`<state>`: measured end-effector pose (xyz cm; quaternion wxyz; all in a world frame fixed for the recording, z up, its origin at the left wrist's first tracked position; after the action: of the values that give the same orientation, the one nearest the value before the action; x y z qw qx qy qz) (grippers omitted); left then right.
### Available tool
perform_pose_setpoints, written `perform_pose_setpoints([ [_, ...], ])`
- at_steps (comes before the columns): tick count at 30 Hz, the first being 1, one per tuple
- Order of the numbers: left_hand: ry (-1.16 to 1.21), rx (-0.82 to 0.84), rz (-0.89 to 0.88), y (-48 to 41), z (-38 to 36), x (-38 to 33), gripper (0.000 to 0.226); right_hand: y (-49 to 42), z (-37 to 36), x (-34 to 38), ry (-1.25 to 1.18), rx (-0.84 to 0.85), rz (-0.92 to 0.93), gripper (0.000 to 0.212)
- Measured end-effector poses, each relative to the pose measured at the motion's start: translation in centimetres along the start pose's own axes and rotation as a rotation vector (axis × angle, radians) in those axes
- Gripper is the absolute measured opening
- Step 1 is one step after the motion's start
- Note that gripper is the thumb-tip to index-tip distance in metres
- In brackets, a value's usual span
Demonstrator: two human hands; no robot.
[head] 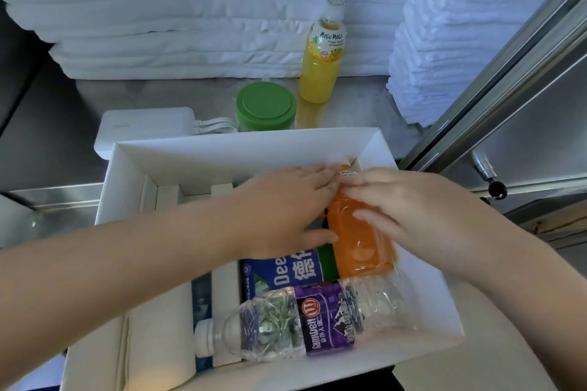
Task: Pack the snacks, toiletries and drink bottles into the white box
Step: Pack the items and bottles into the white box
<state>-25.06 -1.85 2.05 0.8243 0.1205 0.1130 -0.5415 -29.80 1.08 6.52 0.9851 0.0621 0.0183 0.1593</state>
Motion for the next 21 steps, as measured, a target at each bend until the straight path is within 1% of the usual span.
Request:
perform_pose_setpoints([
  [2, -0.077, -0.188, -0.097, 0.4, 3.9, -0.3, 0.064, -1.1, 3.0, -1.1, -0.087, -0.159, -0.035, 0.036],
  [3, -0.122, -0.274, -0.119, 0.8, 5.5, -0.2, 0.06, -1.7, 4.4, -2.1, -0.106, -0.252, -0.061, 0.035],
  [4, -0.152, -0.315, -0.106, 1.0, 6.2, 0.2, 0.061, -2.6, 5.4, -3.2, -0.12, -0.326, -0.091, 0.034],
  [5, -0.159, -0.306, -0.063, 1.1, 6.3, 1.1, 0.065, -3.6, 6.2, -4.4, -0.126, -0.375, -0.122, 0.034],
  [7, -0.157, -0.204, 0.047, 1.2, 4.9, 3.3, 0.071, -6.2, 7.0, -6.6, -0.126, -0.418, -0.186, 0.042],
  [9, -0.215, -0.153, 0.074, 1.5, 3.9, 4.3, 0.076, -8.8, 7.5, -8.2, -0.141, -0.445, -0.236, 0.052],
  [11, -0.252, -0.178, 0.071, 1.8, 3.6, 4.6, 0.082, -11.3, 7.7, -9.1, -0.153, -0.473, -0.264, 0.06],
  [13, -0.243, -0.226, 0.064, 2.1, 3.8, 4.5, 0.083, -13.6, 7.8, -9.8, -0.124, -0.498, -0.291, 0.064],
  [15, -0.231, -0.242, 0.054, 2.1, 3.9, 4.4, 0.081, -15.0, 7.8, -10.4, -0.017, -0.529, -0.33, 0.062],
  [17, -0.225, -0.246, 0.048, 2.1, 3.9, 4.5, 0.08, -15.9, 7.4, -11.0, 0.056, -0.523, -0.362, 0.058],
  [19, -0.208, -0.261, 0.042, 2.2, 4.0, 4.5, 0.079, -16.2, 7.1, -11.3, 0.053, -0.539, -0.355, 0.053],
  [21, -0.199, -0.267, 0.038, 2.1, 3.9, 4.5, 0.079, -16.1, 7.4, -11.5, 0.026, -0.589, -0.341, 0.047],
])
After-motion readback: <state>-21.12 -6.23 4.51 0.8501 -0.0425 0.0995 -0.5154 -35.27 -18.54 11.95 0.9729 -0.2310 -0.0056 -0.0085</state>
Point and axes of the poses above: each hand's wrist, its own y-axis away from the middle knuckle, its own z-axis out of the back of the hand, x = y × z, the point moved 10 cm from there along -y, towards the middle knuckle, and after that the axes turned 9 degrees about y, right-handed, at the moved point
